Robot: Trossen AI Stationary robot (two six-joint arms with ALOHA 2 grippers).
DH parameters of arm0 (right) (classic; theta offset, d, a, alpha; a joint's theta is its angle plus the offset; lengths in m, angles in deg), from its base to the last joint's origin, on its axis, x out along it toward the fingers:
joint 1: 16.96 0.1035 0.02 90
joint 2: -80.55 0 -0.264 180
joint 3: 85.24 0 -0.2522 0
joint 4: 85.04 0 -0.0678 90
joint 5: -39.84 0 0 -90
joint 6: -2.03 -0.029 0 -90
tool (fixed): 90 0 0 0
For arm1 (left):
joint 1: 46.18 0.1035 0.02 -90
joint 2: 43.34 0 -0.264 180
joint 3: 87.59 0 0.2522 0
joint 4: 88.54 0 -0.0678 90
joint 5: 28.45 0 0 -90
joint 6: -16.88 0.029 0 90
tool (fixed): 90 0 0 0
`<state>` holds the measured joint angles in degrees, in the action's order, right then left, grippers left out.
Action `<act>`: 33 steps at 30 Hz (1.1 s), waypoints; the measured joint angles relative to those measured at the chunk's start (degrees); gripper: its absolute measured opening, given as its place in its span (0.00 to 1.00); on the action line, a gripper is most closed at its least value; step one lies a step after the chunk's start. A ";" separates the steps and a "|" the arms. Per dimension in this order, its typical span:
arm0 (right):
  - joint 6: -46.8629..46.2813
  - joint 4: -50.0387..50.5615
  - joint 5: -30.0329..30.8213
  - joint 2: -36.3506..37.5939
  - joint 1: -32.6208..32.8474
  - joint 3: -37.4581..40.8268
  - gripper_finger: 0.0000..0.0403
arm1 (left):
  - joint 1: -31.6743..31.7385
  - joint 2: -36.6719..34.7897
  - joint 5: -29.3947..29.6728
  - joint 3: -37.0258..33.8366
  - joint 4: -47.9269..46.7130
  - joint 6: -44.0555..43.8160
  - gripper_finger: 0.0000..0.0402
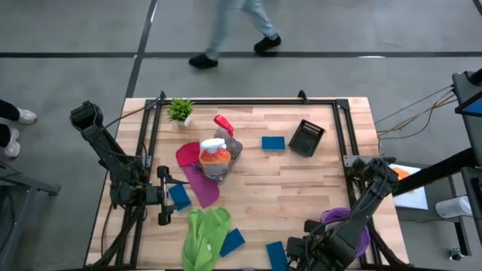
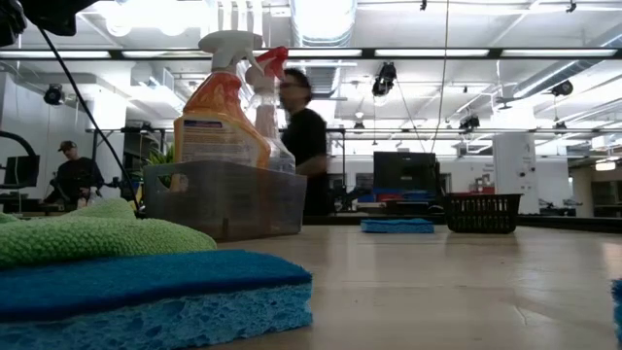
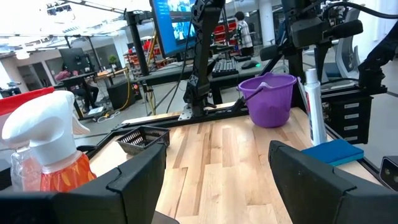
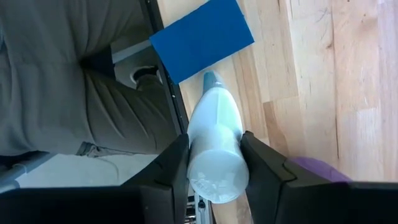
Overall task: Pick & Place Kitchen Items
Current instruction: Put the white bottle into the gray bin
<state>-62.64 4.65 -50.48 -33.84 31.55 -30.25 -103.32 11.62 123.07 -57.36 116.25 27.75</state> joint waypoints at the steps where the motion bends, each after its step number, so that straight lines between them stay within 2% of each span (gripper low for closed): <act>1: 0.00 0.00 -0.01 0.00 0.00 0.00 0.27 | 0.00 0.00 0.00 0.00 -0.02 0.00 0.70; 8: 0.42 0.00 -0.16 0.00 0.00 -0.02 0.29 | 0.00 0.00 0.00 0.00 -0.02 0.00 0.70; 22: 1.04 3.05 1.43 -0.02 0.02 -2.18 0.27 | 0.00 0.00 0.02 0.00 -0.02 0.00 0.70; 28: 2.16 9.79 5.36 0.00 0.02 -6.90 0.27 | 0.00 0.00 0.25 0.00 -0.02 0.00 0.70; 33: 6.92 13.69 13.79 0.08 0.00 -12.16 0.27 | 0.00 0.00 0.44 0.00 -0.02 -0.02 0.70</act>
<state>-55.72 18.33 -36.69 -33.77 31.55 -42.40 -103.32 11.62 123.51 -57.36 116.23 27.73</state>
